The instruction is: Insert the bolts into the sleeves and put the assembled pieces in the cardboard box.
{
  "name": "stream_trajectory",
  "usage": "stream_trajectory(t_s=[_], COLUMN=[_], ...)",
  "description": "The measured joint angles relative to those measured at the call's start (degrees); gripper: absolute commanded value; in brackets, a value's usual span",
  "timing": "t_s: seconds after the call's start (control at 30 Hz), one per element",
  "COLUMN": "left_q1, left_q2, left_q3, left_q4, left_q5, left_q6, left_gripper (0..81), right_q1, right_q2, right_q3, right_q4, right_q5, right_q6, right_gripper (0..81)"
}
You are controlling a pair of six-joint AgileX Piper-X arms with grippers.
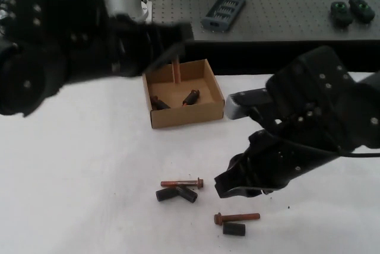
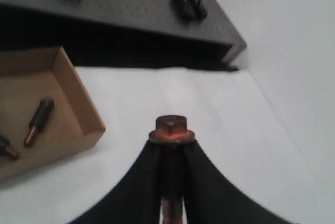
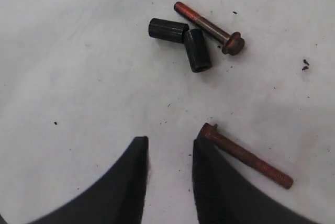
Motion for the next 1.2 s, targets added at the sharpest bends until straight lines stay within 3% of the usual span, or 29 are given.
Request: stream_trajectory(t_s=[0.17,0.53,0.9,1.07,1.2], left_q1=[2.2,10.2,13.5,15.3,16.0], left_q2=[-6.7,-20.4,-21.1,-21.1,-21.1], left_q3=[0.0,22.2,24.7,24.7,24.7], left_q4=[-2.8,-17.5,-22.2,-23.9,-25.1], left_q5=[-2.4,-3.3,-3.3,-3.3,-3.3], left_q6=[-0.6,-4.5,-4.5,-4.5,-4.5], left_gripper=[0.6,0.6,0.6,0.6,0.6], right_q1=[0.1,0.8,6.1,8.0,8.0], right_q2=[2.5,16.3,28.1,28.2,28.8], right_q3=[-3.5,-16.9,-31.0,-33.1,-33.3], right_q4=[3.4,13.6,25.8,25.7,25.7], right_q5=[0.6,3.4,9.6,11.0,11.4], right_q6=[-0.4,-3.6,-7.3,-10.5,-10.8], right_gripper=[23.9,23.9,24.2,33.0,32.6])
